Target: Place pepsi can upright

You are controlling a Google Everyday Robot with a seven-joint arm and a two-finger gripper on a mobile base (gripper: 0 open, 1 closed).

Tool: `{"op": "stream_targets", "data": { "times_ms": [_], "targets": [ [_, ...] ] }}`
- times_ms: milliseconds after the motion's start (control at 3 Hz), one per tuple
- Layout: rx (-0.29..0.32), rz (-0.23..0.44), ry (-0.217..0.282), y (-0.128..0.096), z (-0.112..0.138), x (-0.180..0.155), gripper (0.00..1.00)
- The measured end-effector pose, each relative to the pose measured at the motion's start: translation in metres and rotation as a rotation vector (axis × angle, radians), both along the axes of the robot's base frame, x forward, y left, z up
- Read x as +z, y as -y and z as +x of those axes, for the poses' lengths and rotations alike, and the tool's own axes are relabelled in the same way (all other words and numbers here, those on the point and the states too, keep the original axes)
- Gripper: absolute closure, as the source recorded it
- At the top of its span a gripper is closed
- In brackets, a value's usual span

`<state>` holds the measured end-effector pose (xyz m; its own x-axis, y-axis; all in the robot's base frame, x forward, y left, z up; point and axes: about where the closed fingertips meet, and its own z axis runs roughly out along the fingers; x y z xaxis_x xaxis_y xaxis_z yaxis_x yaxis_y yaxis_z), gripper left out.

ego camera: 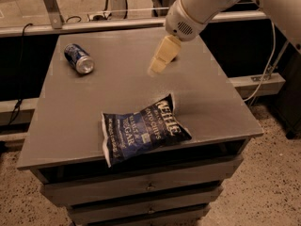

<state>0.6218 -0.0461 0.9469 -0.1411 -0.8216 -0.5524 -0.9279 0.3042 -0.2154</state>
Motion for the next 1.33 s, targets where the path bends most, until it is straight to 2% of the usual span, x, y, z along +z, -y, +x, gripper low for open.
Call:
{"op": "stream_targets", "data": {
  "times_ms": [333, 1000, 1333],
  "targets": [
    [0.0, 0.033, 0.01, -0.01, 0.008, -0.004, 0.0],
    [-0.061, 0.251, 0.009, -0.091, 0.084, -0.018, 0.0],
    [-0.078, 0.365, -0.027, -0.135, 0.122, -0.017, 0.0]
  ]
}}
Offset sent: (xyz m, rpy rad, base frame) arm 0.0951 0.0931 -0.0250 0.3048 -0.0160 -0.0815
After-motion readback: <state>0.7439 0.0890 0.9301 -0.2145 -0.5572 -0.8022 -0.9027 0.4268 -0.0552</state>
